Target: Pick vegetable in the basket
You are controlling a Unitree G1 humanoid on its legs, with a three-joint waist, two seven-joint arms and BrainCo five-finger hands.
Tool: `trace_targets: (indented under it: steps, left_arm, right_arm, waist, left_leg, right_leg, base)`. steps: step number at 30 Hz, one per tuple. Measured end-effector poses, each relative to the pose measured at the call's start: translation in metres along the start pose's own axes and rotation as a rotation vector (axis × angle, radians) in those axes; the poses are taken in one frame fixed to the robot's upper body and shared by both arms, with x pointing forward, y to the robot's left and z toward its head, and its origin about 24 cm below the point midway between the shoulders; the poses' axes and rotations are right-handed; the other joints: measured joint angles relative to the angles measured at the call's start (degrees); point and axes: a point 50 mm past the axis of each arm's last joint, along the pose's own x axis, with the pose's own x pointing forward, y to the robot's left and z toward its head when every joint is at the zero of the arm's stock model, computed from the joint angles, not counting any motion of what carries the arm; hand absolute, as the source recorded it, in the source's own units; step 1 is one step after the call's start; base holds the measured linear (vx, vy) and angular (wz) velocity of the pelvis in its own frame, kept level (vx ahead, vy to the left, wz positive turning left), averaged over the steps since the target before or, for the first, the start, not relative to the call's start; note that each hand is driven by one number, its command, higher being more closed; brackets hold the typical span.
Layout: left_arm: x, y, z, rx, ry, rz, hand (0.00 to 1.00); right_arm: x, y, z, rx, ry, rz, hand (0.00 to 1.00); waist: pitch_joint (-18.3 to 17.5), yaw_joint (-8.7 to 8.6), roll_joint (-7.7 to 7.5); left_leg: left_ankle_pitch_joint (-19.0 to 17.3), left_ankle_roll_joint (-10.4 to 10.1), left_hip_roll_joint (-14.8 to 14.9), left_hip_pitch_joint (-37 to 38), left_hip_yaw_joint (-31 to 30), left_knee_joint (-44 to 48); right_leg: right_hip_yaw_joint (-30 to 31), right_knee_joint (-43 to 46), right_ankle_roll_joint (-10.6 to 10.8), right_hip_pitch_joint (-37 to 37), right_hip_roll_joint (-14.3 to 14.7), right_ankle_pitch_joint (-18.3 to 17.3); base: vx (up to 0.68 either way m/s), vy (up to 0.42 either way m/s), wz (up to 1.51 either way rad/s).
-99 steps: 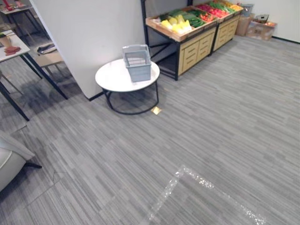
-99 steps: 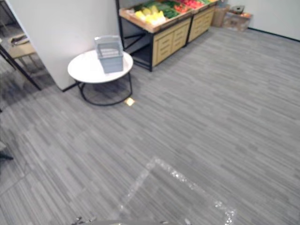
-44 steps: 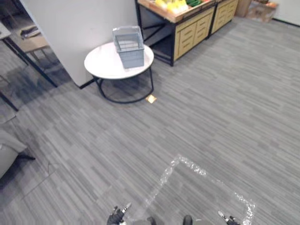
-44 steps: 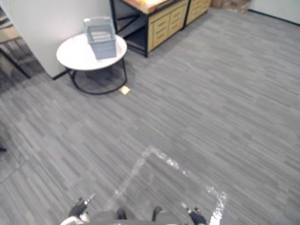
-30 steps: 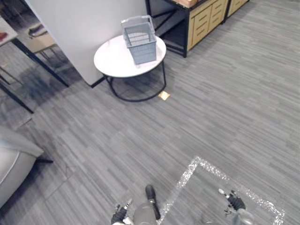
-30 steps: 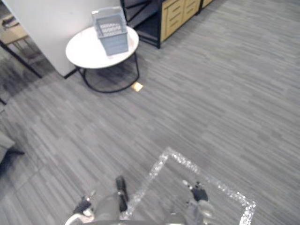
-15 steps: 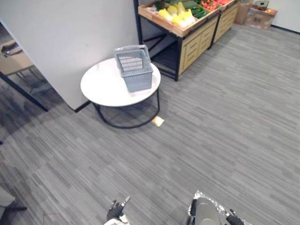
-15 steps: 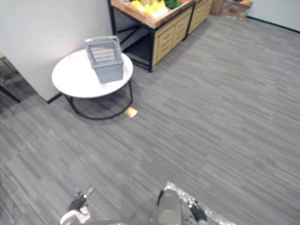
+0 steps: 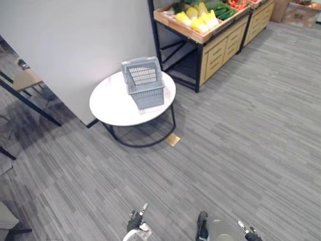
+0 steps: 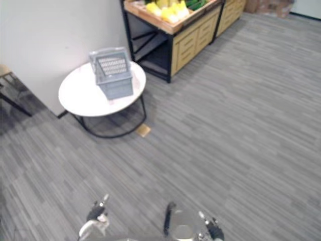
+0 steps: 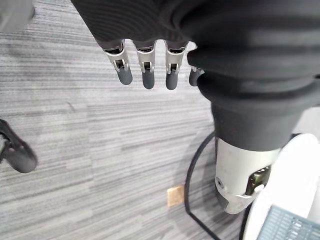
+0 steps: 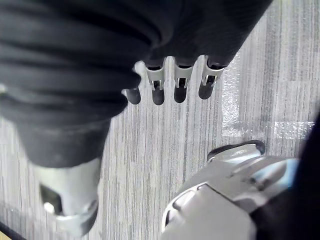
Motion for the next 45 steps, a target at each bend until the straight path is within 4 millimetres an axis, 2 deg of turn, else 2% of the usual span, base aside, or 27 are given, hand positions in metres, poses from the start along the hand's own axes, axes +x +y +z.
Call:
trace_targets:
  steps: [1, 2, 3, 4, 5, 7, 10, 12, 15, 16, 17, 18, 19, 21, 23, 25, 26, 27, 29, 30, 31, 33, 35, 36, 38, 42, 45]
  left_arm:
    - [-0.002, 0.007, -0.003, 0.001, 0.006, 0.019, 0.00]
    - [-0.003, 0.011, -0.005, 0.001, 0.012, 0.029, 0.00]
    - [-0.003, 0.010, -0.006, -0.018, 0.014, 0.033, 0.00]
    - [-0.003, 0.007, -0.003, -0.023, 0.004, 0.021, 0.00]
    - [-0.002, 0.006, -0.002, -0.025, -0.006, 0.015, 0.00]
    - [-0.003, 0.002, 0.001, -0.009, -0.025, -0.007, 0.00]
    - [-0.005, -0.001, 0.003, 0.002, -0.048, -0.030, 0.00]
    - [-0.006, -0.001, 0.002, 0.001, -0.050, -0.032, 0.00]
    - [-0.006, -0.001, 0.001, 0.009, -0.048, -0.037, 0.00]
    - [-0.007, 0.001, -0.001, 0.019, -0.040, -0.036, 0.00]
    - [-0.007, 0.001, -0.001, 0.023, -0.040, -0.037, 0.00]
    - [-0.006, 0.006, 0.004, 0.039, -0.051, -0.028, 0.00]
    - [-0.005, 0.010, 0.008, 0.060, -0.061, -0.027, 0.00]
    - [-0.003, 0.015, 0.014, 0.078, -0.071, -0.019, 0.00]
    - [-0.004, 0.015, 0.011, 0.102, -0.056, -0.022, 0.00]
    - [-0.006, 0.014, 0.004, 0.139, -0.036, -0.041, 0.00]
    - [-0.006, 0.013, 0.003, 0.158, -0.031, -0.051, 0.00]
    - [-0.006, 0.012, 0.004, 0.201, -0.029, -0.067, 0.00]
    - [-0.005, 0.009, 0.004, 0.251, -0.021, -0.090, 0.00]
    - [-0.005, 0.011, 0.002, 0.262, -0.011, -0.088, 0.00]
    - [-0.006, 0.011, 0.001, 0.267, -0.003, -0.089, 0.00]
    - [-0.005, 0.010, 0.003, 0.259, -0.011, -0.088, 0.00]
    - [-0.004, 0.010, 0.006, 0.245, -0.020, -0.087, 0.00]
    - [-0.003, 0.009, 0.001, 0.218, 0.003, -0.073, 0.00]
    - [-0.007, 0.006, -0.008, 0.196, 0.020, -0.076, 0.00]
    - [-0.007, 0.004, -0.010, 0.154, 0.017, -0.057, 0.00]
    - [-0.006, 0.006, -0.008, 0.144, 0.012, -0.042, 0.00]
  right_arm:
    - [0.000, -0.003, 0.002, -0.018, -0.003, -0.005, 0.00]
    - [0.001, -0.003, 0.003, -0.026, -0.005, -0.004, 0.00]
    - [0.002, -0.004, 0.008, -0.039, -0.018, -0.004, 0.00]
    - [0.003, -0.008, 0.013, -0.046, -0.028, -0.013, 0.00]
    - [0.004, -0.010, 0.014, -0.045, -0.026, -0.020, 0.00]
    - [0.005, -0.013, 0.015, -0.045, -0.013, -0.034, 0.00]
    - [0.005, -0.013, 0.015, -0.036, -0.019, -0.037, 0.00]
    - [0.004, -0.009, 0.019, -0.061, -0.041, -0.025, 0.00]
    - [0.002, -0.008, 0.012, -0.095, -0.026, -0.018, 0.00]
    - [0.001, -0.010, 0.010, -0.104, -0.017, -0.020, 0.00]
    - [0.001, -0.009, 0.006, -0.108, -0.006, -0.019, 0.00]
    - [0.000, -0.001, -0.001, -0.115, 0.019, 0.000, 0.00]
    - [-0.001, 0.008, -0.006, -0.104, 0.029, 0.021, 0.00]
    - [-0.001, 0.011, -0.012, -0.099, 0.057, 0.028, 0.00]
    - [-0.002, 0.005, -0.014, -0.113, 0.066, 0.009, 0.00]
    - [-0.003, -0.001, -0.016, -0.127, 0.075, -0.008, 0.00]
    - [-0.004, -0.002, -0.018, -0.128, 0.080, -0.010, 0.00]
    - [-0.004, 0.000, -0.020, -0.131, 0.086, -0.003, 0.00]
    - [-0.003, 0.001, -0.018, -0.145, 0.082, 0.004, 0.00]
    - [-0.003, 0.000, -0.017, -0.146, 0.079, 0.001, 0.00]
    - [-0.003, 0.000, -0.016, -0.145, 0.075, 0.001, 0.00]
    - [-0.003, 0.001, -0.016, -0.141, 0.071, 0.003, 0.00]
    - [-0.004, 0.001, -0.017, -0.139, 0.073, 0.003, 0.00]
    - [-0.002, 0.000, -0.013, -0.134, 0.066, -0.004, 0.00]
    - [0.001, -0.002, -0.002, -0.111, 0.024, -0.021, 0.00]
    - [0.002, 0.003, 0.002, -0.114, 0.008, -0.006, 0.00]
    - [0.002, 0.002, 0.001, -0.113, 0.012, -0.014, 0.00]
  waist:
    - [0.11, 0.08, -0.12]
    - [0.02, 0.05, 0.17]
    - [0.08, 0.03, 0.76]
    - [0.10, 0.04, 0.76]
    - [0.19, 0.10, 0.61]
    - [0.25, 1.08, 0.83]
    - [0.23, 1.67, 0.82]
    - [0.23, 1.83, 0.83]
    - [0.02, 2.12, 1.14]
    - [-0.53, 2.83, 1.75]
    - [-1.10, 3.16, 1.00]
    - [-2.64, 3.30, -0.72]
    - [-3.94, 2.78, -2.46]
    - [-4.86, 2.87, -4.24]
    - [-5.70, 2.89, -4.20]
    - [-5.71, 2.53, -3.90]
    - [-5.47, 2.40, -3.55]
    - [-4.96, 2.30, -4.13]
    - [-4.06, 1.67, -3.93]
    - [-3.48, 0.92, -3.12]
    - [-2.93, 0.10, -2.31]
    - [-2.58, -0.31, -1.94]
    - [-2.31, -0.27, -2.55]
    - [-0.62, -0.03, -2.31]
    - [-0.91, 0.29, -0.14]
    - [-0.77, 1.42, -0.21]
    - [-1.00, 1.44, -0.47]
  left_leg:
    - [5.95, 0.57, 1.28, -0.71, 0.59, 3.57]
    - [7.43, 1.12, 1.91, -0.95, 0.94, 5.65]
    - [3.57, 1.16, 2.49, -3.37, 2.01, 11.52]
    - [-2.81, 2.19, 1.85, -6.91, 3.35, 15.62]
    - [-5.34, 2.17, 1.12, -8.54, 4.43, 16.13]
    - [-10.53, 3.50, -1.07, -12.19, 8.73, 7.94]
    - [-9.83, 3.79, -4.72, -12.07, 9.87, -14.71]
    - [-8.22, 4.40, -7.87, -12.77, 9.46, -30.18]
    - [-7.87, 4.92, -8.35, -13.42, 9.40, -32.24]
    - [-4.98, 6.46, -8.25, -13.15, 8.92, -32.52]
    - [-1.84, 8.16, -8.81, -12.73, 8.95, -31.84]
    - [-3.87, 9.37, -10.79, -12.97, 9.93, -29.72]
    - [-6.48, 9.89, -11.88, -14.56, 10.47, -26.68]
    - [-9.23, 11.89, -12.80, -15.48, 10.91, -22.87]
    - [-10.48, 12.59, -13.25, -14.43, 10.87, -22.38]
    - [-12.05, 12.93, -14.37, -8.50, 10.84, -26.64]
    - [-13.03, 13.11, -14.62, -6.98, 10.92, -27.52]
    - [-14.67, 13.10, -15.35, -3.94, 10.89, -28.53]
    - [-16.06, 12.64, -15.75, 0.64, 9.97, -29.94]
    - [-16.29, 12.50, -15.43, 3.45, 9.23, -30.87]
    - [-16.28, 12.48, -14.88, 5.32, 8.76, -31.41]
    - [-16.38, 12.30, -14.29, 6.56, 7.30, -31.73]
    - [-18.37, 8.95, -13.83, 6.96, 5.96, -31.80]
    - [-18.91, 6.83, -12.84, 8.34, 4.52, -32.19]
    - [-17.85, 6.03, -11.17, 7.81, 4.97, -32.87]
    - [-16.52, 3.86, -9.69, 9.47, 4.44, -35.05]
    - [-14.48, 3.80, -9.30, 9.27, 2.94, -36.04]
  right_leg:
    - [0.41, -1.34, -0.39, 2.55, 0.71, -0.24]
    - [1.14, -2.25, -0.69, 3.87, 1.13, -0.43]
    - [1.72, -3.78, -1.03, 6.15, 1.33, -0.63]
    - [2.97, -5.43, -1.23, 7.98, 1.32, -0.74]
    - [3.80, -6.32, -1.23, 8.98, 1.31, -0.74]
    - [4.66, -9.43, -1.05, 12.85, 1.00, -0.65]
    - [4.57, -10.88, -0.45, 15.37, 0.49, -0.64]
    - [5.61, -11.16, 1.24, 17.29, -0.68, -2.02]
    - [7.35, -11.02, 4.37, 20.63, -1.78, -4.96]
    - [8.87, -11.08, 5.67, 22.10, -1.90, -6.48]
    - [10.08, -11.09, 6.21, 22.43, -2.92, -7.02]
    - [12.41, -11.33, 6.19, 22.68, -5.01, -6.87]
    - [14.18, -10.58, 6.11, 21.23, -6.77, -5.45]
    - [16.71, -8.64, 5.69, 20.12, -8.37, -3.33]
    - [18.88, -0.98, 5.46, 16.72, -8.62, 0.48]
    - [21.98, 19.03, 9.35, 8.37, -8.56, 9.56]
    - [22.71, 23.80, 10.49, 6.51, -8.56, 12.03]
    - [23.33, 33.38, 11.86, 2.73, -8.88, 12.72]
    - [20.31, 44.64, 9.44, -3.05, -9.26, 9.41]
    - [16.53, 46.67, 7.06, -5.30, -9.31, 4.86]
    - [12.62, 43.66, 4.61, -6.73, -9.36, 0.55]
    - [8.17, 32.42, 3.30, -8.38, -9.64, -1.42]
    - [7.51, 14.55, 4.06, -7.83, -9.52, 0.38]
    - [7.16, 7.27, 3.45, -4.78, -7.74, 3.47]
    - [5.84, 6.15, 3.18, -3.99, -6.07, 3.31]
    - [3.86, 11.31, 2.28, -3.79, -5.76, -2.20]
    - [1.47, 10.09, 2.22, -2.21, -5.90, -3.50]
  base:
    - [0.29, -0.100, -0.18]
    - [0.32, -0.093, -0.18]
    - [0.25, -0.064, -0.06]
    - [0.23, -0.060, 0.00]
    - [0.21, -0.043, 0.05]
    - [0.21, -0.005, -0.09]
    - [0.24, 0.063, -0.23]
    - [0.41, 0.194, -0.24]
    - [0.47, 0.280, -0.30]
    - [0.65, 0.415, -0.46]
    - [0.56, 0.343, -0.55]
    - [0.56, 0.294, -0.33]
    - [0.54, 0.284, -0.23]
    - [0.54, 0.278, -0.07]
    - [0.37, 0.196, -0.05]
    - [0.46, 0.255, 0.03]
    - [0.36, 0.151, 0.12]
    - [0.34, 0.091, 0.06]
    - [0.33, 0.022, 0.11]
    - [0.31, -0.040, 0.32]
    - [0.28, -0.059, 0.40]
    - [0.23, -0.161, 0.53]
    - [0.28, -0.339, 0.58]
    - [0.25, -0.298, 0.33]
    - [0.20, -0.224, 0.26]
    - [0.11, -0.177, 0.26]
    - [0.05, -0.099, 0.47]
